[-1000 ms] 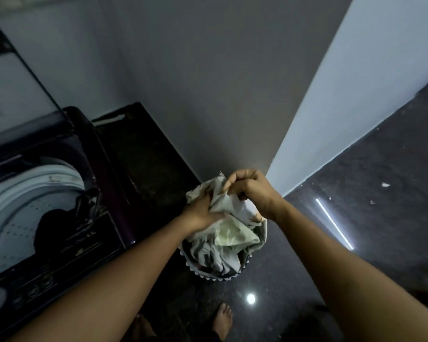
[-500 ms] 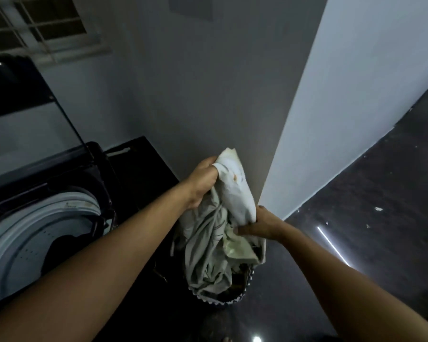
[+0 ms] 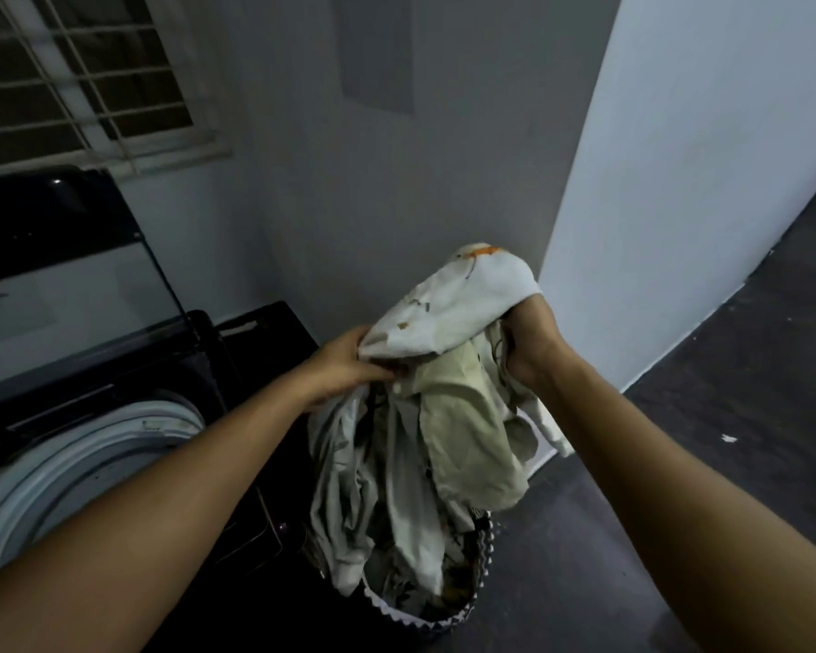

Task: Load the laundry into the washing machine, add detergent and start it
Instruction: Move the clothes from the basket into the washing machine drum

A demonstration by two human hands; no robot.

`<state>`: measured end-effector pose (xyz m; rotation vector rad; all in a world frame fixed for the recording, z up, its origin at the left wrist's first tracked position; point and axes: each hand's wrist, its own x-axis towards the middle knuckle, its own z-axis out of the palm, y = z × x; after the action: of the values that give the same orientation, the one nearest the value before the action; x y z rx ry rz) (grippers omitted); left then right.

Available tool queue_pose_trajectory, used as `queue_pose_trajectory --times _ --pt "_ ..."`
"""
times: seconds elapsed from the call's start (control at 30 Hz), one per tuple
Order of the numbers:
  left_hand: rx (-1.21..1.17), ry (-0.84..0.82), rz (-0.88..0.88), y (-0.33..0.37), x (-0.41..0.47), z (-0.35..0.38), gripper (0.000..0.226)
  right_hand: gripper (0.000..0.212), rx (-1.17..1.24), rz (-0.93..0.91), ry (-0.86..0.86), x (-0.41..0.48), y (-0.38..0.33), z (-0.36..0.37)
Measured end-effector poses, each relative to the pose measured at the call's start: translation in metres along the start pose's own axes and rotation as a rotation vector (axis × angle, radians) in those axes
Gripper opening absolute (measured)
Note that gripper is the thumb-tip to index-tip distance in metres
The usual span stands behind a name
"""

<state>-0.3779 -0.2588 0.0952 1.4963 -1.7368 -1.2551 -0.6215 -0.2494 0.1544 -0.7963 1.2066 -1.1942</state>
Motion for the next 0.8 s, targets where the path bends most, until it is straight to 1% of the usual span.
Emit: queue_pose_trajectory --times 0.07,0.13,0.17,0.23,0.27,0.3,0.33,0.37,0.4,0.43,0.47,0.53,0.57,0.6,0.63,0.67,0.73,0.77,0.8 --pt "0.049 -0.044 0.01 -0.005 -0.005 0.01 0.094 0.041 0.101 -0.058 -0.083 -0.007 -0.015 0.009" --pt "0.083 -0.056 0.021 -0.011 -0.007 0.023 0.103 0.037 0.135 -0.056 -0.114 -0.016 -0.026 0.016" --pt "0.1 -0.052 0.009 -0.014 -0.007 0.028 0.106 0.037 0.178 -0.032 -0.121 -0.02 -0.029 0.017" --pt "0.11 -0.054 -0.075 -0.023 -0.007 0.042 0.115 0.047 0.252 -0.053 -0.17 -0.031 -0.041 0.019" --pt "0.081 -0.047 -0.127 -0.028 -0.005 0.046 0.111 0.051 0.317 -0.081 -0.191 -0.034 -0.047 0.019" --pt "0.04 -0.044 -0.151 -0.025 -0.007 0.049 0.093 0.054 0.364 -0.104 -0.188 -0.036 -0.051 0.018" --pt "-0.013 -0.014 -0.15 -0.02 -0.008 0.052 0.068 0.055 0.399 -0.139 -0.212 -0.039 -0.055 0.016" --pt "-0.076 0.045 -0.158 -0.012 -0.009 0.056 0.05 0.054 0.415 -0.166 -0.24 -0.043 -0.059 0.014" --pt "-0.185 0.112 -0.16 -0.005 -0.007 0.06 0.039 0.051 0.408 -0.203 -0.25 -0.043 -0.061 0.011" --pt "-0.361 0.172 -0.171 0.006 -0.01 0.06 0.034 0.043 0.321 -0.234 -0.22 -0.04 -0.062 0.006" --pt "-0.555 0.227 -0.203 0.016 -0.005 0.061 0.034 0.033 0.184 -0.285 -0.183 -0.037 -0.064 0.001" --pt "-0.892 0.209 -0.24 0.038 -0.005 0.055 0.035 0.016 -0.158 -0.355 -0.055 -0.03 -0.062 -0.016" --pt "-0.966 0.215 -0.225 0.048 -0.003 0.049 0.035 0.018 -0.3 -0.382 -0.002 -0.027 -0.06 -0.026" --pt "-0.994 0.22 -0.192 0.056 0.0 0.042 0.034 0.028 -0.386 -0.433 -0.013 -0.028 -0.054 -0.035" --pt "-0.972 0.226 -0.154 0.068 -0.001 0.033 0.033 0.038 -0.441 -0.467 -0.059 -0.033 -0.047 -0.042" --pt "-0.985 0.212 -0.118 0.08 -0.002 0.025 0.034 0.047 -0.478 -0.472 -0.103 -0.03 -0.035 -0.052" --pt "-0.976 0.155 -0.045 0.105 -0.004 0.012 0.041 0.059 -0.639 -0.416 -0.131 -0.028 -0.015 -0.062" --pt "-0.973 0.118 -0.003 0.118 -0.007 0.008 0.05 0.064 -0.696 -0.372 -0.151 -0.026 -0.007 -0.066" --pt "-0.969 0.122 0.017 0.127 -0.011 0.008 0.059 0.068 -0.704 -0.357 -0.176 -0.024 0.002 -0.066"
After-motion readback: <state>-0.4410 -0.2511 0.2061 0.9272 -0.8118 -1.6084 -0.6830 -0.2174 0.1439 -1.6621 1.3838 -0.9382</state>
